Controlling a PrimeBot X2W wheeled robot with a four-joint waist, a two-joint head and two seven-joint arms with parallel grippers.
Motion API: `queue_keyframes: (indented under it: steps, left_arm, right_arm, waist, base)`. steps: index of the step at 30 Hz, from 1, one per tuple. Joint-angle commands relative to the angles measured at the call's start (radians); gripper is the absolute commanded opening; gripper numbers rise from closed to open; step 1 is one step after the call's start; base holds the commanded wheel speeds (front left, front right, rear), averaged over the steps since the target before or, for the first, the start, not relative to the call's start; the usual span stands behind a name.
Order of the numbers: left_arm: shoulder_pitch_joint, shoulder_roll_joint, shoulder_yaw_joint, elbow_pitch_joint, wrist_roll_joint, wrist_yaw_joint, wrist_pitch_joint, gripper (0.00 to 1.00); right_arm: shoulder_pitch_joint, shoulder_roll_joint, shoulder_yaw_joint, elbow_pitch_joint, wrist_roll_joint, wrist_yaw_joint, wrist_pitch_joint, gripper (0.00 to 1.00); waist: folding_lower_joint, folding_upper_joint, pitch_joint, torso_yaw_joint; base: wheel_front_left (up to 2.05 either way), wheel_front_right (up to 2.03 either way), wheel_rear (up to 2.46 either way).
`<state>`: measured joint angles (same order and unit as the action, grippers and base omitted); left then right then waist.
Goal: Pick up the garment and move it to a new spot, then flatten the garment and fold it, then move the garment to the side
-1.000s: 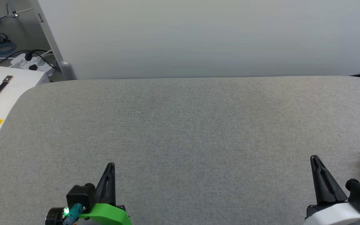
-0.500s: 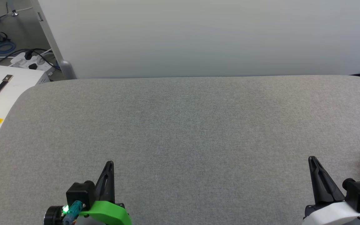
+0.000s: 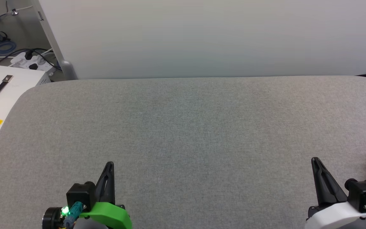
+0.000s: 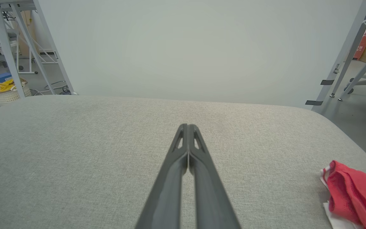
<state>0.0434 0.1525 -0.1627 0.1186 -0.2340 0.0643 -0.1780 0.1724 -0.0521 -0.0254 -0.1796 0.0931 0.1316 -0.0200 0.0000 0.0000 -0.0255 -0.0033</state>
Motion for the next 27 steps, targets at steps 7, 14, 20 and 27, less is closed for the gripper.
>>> queue_keyframes:
  steps: [7,14,20,27]
  left_arm:
    - [-0.013,-0.015,0.016,-0.015,0.027,-0.010,0.018,0.00]
    - [-0.015,-0.022,0.028,-0.023,0.044,-0.015,0.031,0.00]
    - [-0.018,-0.028,0.039,-0.031,0.058,-0.019,0.042,0.00]
    - [-0.020,-0.035,0.051,-0.039,0.075,-0.023,0.055,0.00]
  right_arm:
    - [-0.033,0.001,0.004,0.019,-0.012,0.000,0.005,0.00]
    - [-0.044,0.001,0.006,0.032,-0.019,0.000,0.006,0.00]
    - [-0.054,0.001,0.007,0.043,-0.024,0.000,0.007,0.00]
    - [-0.065,0.001,0.009,0.056,-0.031,0.000,0.009,0.00]
  waist:
    - [0.0000,0.0000,0.002,0.000]
    - [0.0000,0.0000,0.004,0.001]
    - [0.0000,0.0000,0.006,0.001]
    - [0.0000,0.0000,0.007,0.001]
  base:
    - [0.00,0.00,0.00]
    - [0.00,0.00,0.00]
    - [0.00,0.00,0.00]
    - [0.00,0.00,0.00]
